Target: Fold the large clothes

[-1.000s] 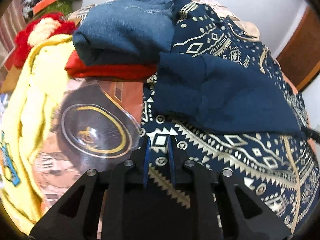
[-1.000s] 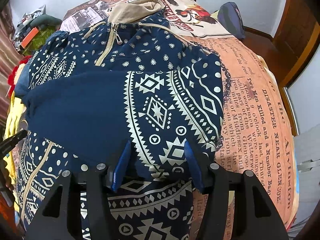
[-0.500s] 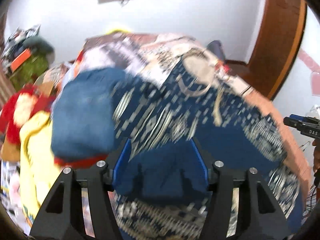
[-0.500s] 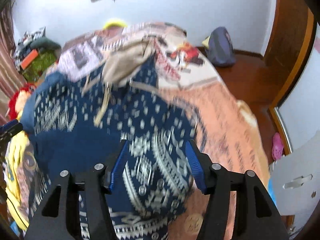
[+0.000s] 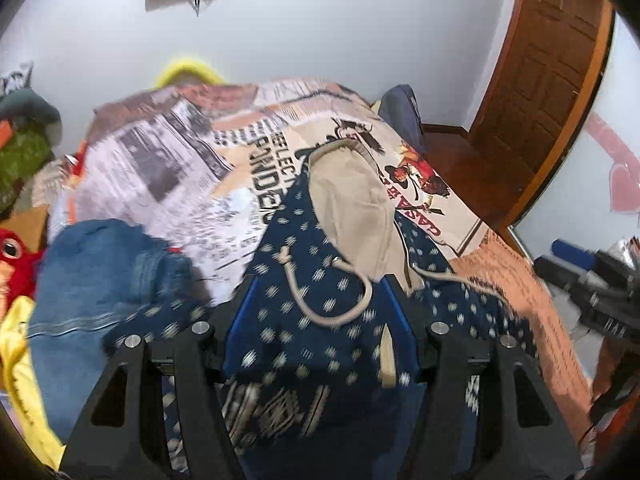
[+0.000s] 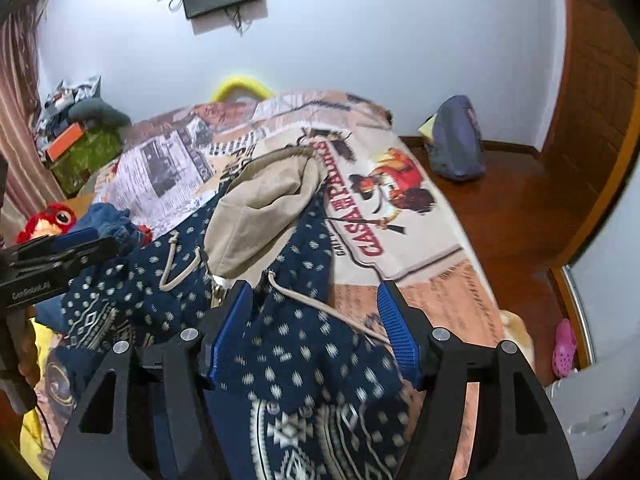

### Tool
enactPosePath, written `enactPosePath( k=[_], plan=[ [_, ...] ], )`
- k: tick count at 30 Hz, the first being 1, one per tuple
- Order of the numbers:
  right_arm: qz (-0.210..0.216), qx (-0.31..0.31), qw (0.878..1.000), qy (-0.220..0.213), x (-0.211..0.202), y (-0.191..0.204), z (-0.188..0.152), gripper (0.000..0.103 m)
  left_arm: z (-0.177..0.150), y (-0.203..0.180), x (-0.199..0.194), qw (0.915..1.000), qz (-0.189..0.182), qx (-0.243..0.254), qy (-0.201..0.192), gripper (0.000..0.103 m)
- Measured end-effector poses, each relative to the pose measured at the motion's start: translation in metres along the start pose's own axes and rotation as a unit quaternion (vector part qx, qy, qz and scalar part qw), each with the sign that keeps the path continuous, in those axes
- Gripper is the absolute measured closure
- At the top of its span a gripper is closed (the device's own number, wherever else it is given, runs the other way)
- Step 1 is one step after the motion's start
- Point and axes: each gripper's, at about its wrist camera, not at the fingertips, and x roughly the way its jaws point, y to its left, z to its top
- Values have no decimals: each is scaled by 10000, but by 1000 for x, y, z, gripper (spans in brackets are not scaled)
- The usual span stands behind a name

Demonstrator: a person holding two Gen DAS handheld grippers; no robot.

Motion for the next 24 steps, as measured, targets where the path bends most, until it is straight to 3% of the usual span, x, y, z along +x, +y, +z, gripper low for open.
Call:
enactPosePath(
  k=[3,7,13,17,19,21,23,24],
  plan=[
    [198,167,9993,276,43,2,11,42,13,5,40,9992,-110,-311,245,43],
    [262,505,9935,990,104,5,23,42,20,10,90,9956,-64,-568,737,43],
    [46,1032,9828,1533,166,-5,22,42,27,8,131,9947,97,-575,851,49],
    [51,912,9857,1417,172,-8,22,44,30,12,149,9938,331,-570,890,57],
    [51,708,9885,1334,172,-7,21,52,31,14,153,9940,405,-579,829,60],
    [90,636,9890,1334,171,-7,19,69,30,13,153,9944,548,-513,738,67],
    [87,616,9884,1387,170,-9,18,84,28,14,153,9944,599,-496,714,75],
    [-22,623,9887,1361,170,-10,19,89,25,16,151,9944,606,-481,722,87]
  ],
)
